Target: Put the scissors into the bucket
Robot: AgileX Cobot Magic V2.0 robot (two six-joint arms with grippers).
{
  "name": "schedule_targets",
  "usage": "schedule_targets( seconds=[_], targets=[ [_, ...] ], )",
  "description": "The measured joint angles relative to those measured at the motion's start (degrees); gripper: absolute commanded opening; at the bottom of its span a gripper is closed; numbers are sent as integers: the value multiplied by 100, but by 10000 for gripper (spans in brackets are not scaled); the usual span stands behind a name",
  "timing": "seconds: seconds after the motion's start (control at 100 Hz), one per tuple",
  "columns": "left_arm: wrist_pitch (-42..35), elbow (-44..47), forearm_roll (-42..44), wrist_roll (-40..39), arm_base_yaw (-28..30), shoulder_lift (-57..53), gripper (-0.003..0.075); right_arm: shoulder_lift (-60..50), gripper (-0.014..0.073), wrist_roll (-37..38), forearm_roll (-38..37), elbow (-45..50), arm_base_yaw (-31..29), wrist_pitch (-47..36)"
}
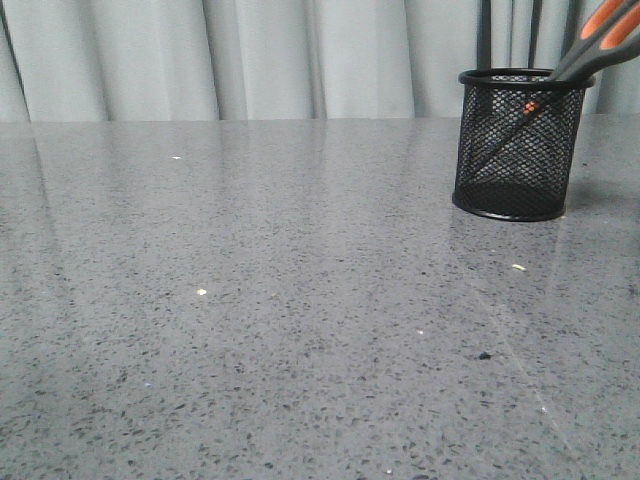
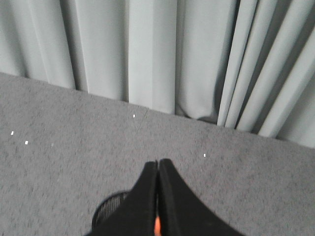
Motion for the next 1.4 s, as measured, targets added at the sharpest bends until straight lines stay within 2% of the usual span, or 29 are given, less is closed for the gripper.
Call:
schedule_targets(
  seconds=[0.23, 0.4, 0.66, 1.4],
  targets=[
    [-788, 1204, -111, -59, 313, 0, -20, -2074, -59, 0, 115, 2755, 0, -1187],
    [-1204, 1797, -765, -81, 533, 11, -20, -3322, -60, 0, 166, 3759, 0, -1459],
    [-1303, 2003, -937, -90, 566, 11, -20, -4207, -60, 0, 175, 3962, 0, -1534],
    [-1408, 2086, -950, -90, 566, 11, -20, -4245, -60, 0, 175, 3962, 0, -1543]
  ],
)
